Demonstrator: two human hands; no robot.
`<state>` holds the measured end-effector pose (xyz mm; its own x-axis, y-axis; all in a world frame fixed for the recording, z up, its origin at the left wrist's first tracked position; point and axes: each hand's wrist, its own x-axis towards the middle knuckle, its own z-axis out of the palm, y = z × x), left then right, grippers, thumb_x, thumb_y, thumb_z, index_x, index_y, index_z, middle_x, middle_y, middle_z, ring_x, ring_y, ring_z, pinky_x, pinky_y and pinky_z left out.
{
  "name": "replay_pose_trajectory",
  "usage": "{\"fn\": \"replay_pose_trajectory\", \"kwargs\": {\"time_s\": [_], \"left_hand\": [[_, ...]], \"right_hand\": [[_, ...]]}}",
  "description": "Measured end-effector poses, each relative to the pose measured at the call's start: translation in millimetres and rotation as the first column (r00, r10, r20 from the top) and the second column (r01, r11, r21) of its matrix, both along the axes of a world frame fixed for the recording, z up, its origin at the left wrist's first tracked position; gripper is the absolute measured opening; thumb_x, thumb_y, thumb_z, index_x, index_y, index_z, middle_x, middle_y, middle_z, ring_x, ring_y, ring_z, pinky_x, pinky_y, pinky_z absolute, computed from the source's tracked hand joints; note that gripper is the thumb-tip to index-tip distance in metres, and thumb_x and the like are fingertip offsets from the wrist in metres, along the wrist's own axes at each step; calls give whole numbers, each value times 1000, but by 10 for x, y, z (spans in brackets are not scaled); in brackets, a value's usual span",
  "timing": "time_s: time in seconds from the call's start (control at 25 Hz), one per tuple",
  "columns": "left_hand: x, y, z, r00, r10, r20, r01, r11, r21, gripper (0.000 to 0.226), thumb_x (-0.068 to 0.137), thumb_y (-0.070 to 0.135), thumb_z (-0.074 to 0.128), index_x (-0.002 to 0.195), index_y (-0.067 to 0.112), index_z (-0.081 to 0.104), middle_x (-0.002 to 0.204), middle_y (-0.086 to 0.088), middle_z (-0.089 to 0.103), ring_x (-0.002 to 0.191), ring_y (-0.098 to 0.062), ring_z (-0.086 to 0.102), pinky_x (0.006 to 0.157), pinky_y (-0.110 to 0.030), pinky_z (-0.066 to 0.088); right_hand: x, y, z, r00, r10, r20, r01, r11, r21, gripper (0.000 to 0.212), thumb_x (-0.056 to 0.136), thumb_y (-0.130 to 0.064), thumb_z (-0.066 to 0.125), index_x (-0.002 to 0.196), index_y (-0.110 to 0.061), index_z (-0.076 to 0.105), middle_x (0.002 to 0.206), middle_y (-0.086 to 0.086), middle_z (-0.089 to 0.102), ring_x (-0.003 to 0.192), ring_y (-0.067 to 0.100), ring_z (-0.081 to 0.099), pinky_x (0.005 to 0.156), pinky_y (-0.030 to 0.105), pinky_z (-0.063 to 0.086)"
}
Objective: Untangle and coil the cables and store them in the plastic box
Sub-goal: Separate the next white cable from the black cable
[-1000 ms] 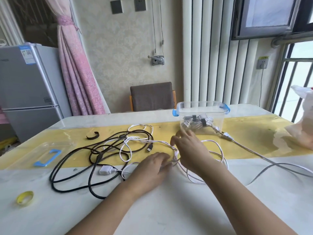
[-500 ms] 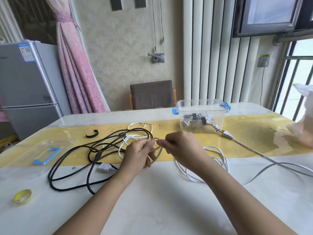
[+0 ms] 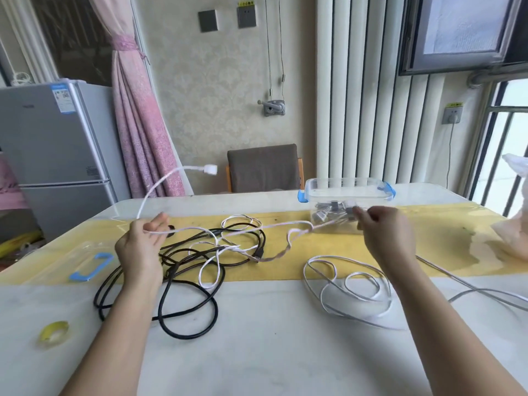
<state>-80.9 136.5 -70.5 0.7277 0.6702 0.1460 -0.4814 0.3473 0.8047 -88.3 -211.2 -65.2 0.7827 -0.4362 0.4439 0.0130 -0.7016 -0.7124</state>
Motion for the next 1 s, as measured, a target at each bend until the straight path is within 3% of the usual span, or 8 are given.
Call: {"fn": "replay_pose_trajectory", "kwargs": {"time_s": [0.16,0.28,0.48,0.56,0.64,0.76,0.92,1.0], "left_hand": [[79,-147,-68,973,-205,-108,216,971,99,29,101,16,37,77,9,52,46,4,52,33,-6,42,39,-15,42],[65,-192,-166,934,-109,-339,252,876,412,33,101,17,37,82,4,61,50,1,49,36,-10,40,38,-15,38],[-8,-155,-205,732,621,-279,160,241,957,36,90,24,55,111,-5,57,108,-26,60,105,-41,52,84,-42,41],[-53,-325,-190,871,475,-128,47,179,983,41,85,27,64,116,2,55,111,-19,58,110,-36,49,94,-40,35],[-126,-597,-219,966,82,-244,229,159,960,34,84,40,66,109,17,61,101,0,61,100,-16,54,86,-27,36],[-257,-904,-304,781,-278,-559,582,4,813,31,79,62,58,76,32,66,69,8,61,62,-1,51,63,-24,36],[-405,-1072,-286,855,-406,-322,410,150,900,37,78,57,60,57,26,63,46,5,43,47,-12,40,52,-24,29],[-481,-1163,-268,792,-487,-369,464,87,881,35,82,43,66,53,24,62,43,5,42,45,-14,39,50,-19,27]], "right_hand": [[112,76,-279,949,-30,-315,-93,925,-368,18,91,-17,52,93,-9,68,96,14,67,91,32,61,62,27,35],[114,196,-370,882,75,-466,-305,843,-442,24,88,-9,46,102,-9,65,104,13,65,97,32,59,66,27,38],[-23,407,-238,841,292,-455,-493,758,-426,40,96,-44,45,100,-9,65,99,11,64,96,28,55,74,33,43],[-91,432,-180,800,416,-433,-569,754,-328,37,92,-48,50,94,-15,67,89,6,63,86,23,54,73,32,44],[-152,476,-167,704,538,-463,-681,695,-229,32,90,-46,55,90,-17,68,75,-1,58,74,18,51,68,29,43],[-164,506,-168,617,607,-501,-763,618,-191,32,88,-46,58,77,-18,66,65,2,53,60,12,41,58,26,35],[-122,471,-111,677,645,-354,-708,702,-77,35,88,-41,61,60,-21,56,56,-3,51,51,6,40,50,18,30],[-132,538,-67,749,646,-145,-655,755,-24,35,88,-37,62,58,-21,51,53,-9,48,48,2,40,49,17,30]]}}
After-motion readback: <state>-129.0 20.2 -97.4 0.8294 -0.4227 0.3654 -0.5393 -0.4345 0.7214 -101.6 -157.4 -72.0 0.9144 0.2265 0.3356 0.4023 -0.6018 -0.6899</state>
